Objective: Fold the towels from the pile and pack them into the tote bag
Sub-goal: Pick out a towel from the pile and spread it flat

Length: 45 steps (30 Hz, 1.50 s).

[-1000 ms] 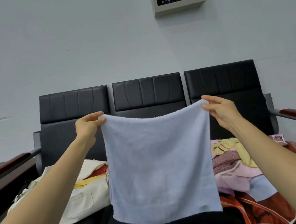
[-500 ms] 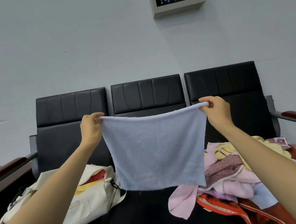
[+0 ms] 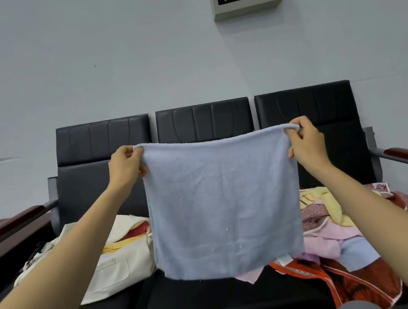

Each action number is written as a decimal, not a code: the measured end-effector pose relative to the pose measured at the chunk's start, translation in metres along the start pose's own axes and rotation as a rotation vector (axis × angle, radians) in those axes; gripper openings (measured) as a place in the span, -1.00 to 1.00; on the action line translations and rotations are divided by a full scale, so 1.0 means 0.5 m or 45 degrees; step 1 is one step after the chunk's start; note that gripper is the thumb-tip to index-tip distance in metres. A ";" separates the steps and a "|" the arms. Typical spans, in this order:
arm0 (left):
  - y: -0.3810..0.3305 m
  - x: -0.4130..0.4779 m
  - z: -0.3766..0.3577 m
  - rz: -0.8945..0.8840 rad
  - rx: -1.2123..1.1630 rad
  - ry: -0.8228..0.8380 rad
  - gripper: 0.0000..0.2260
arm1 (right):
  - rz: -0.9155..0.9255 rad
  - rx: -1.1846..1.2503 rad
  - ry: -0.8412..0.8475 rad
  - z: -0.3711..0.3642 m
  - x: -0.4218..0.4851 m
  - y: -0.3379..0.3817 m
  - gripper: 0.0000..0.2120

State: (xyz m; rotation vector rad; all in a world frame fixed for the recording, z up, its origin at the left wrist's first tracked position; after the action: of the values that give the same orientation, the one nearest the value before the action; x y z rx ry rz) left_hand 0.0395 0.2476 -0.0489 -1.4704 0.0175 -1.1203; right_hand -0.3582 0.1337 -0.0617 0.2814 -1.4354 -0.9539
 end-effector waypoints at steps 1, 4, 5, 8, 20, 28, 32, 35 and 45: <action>0.005 0.005 -0.005 0.048 -0.022 0.035 -0.87 | -0.023 -0.012 0.008 -0.002 0.004 -0.004 -0.93; 0.063 0.012 -0.039 0.235 0.004 0.182 -0.89 | -0.185 -0.051 0.150 -0.036 0.008 -0.053 -0.91; 0.095 0.012 -0.056 0.298 0.019 0.226 -0.90 | -0.261 -0.062 0.214 -0.053 0.006 -0.083 -0.91; 0.205 0.000 -0.114 0.449 0.034 0.300 -0.94 | -0.507 -0.082 0.407 -0.120 -0.016 -0.187 -0.99; 0.509 -0.223 -0.186 0.564 -0.052 0.541 -0.88 | -0.743 0.067 0.580 -0.193 -0.243 -0.464 -0.96; 0.434 -0.309 -0.107 0.468 -0.073 0.803 -0.92 | -0.558 0.091 1.102 -0.092 -0.303 -0.413 -0.93; 0.460 -0.349 -0.101 0.502 -0.015 1.002 -0.91 | -0.619 -0.012 1.352 -0.081 -0.353 -0.437 -0.91; 0.484 -0.374 -0.102 0.547 0.081 1.221 -0.65 | -0.607 -0.084 1.556 -0.082 -0.383 -0.452 -0.89; 0.559 -0.342 -0.144 0.565 0.664 0.846 -0.82 | -0.321 -0.523 1.505 -0.142 -0.373 -0.438 -0.96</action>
State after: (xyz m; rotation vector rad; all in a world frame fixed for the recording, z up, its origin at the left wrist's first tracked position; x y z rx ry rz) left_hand 0.0639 0.2180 -0.3820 -0.5511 0.4590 -1.0871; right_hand -0.3501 0.1015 -0.3561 0.5950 -0.1198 -0.9824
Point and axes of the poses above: each hand's wrist, its own x-axis towards the middle knuckle, its own z-axis out of the back of the hand, y = z × x, the point moved 6 cm from there along x, towards the middle knuckle
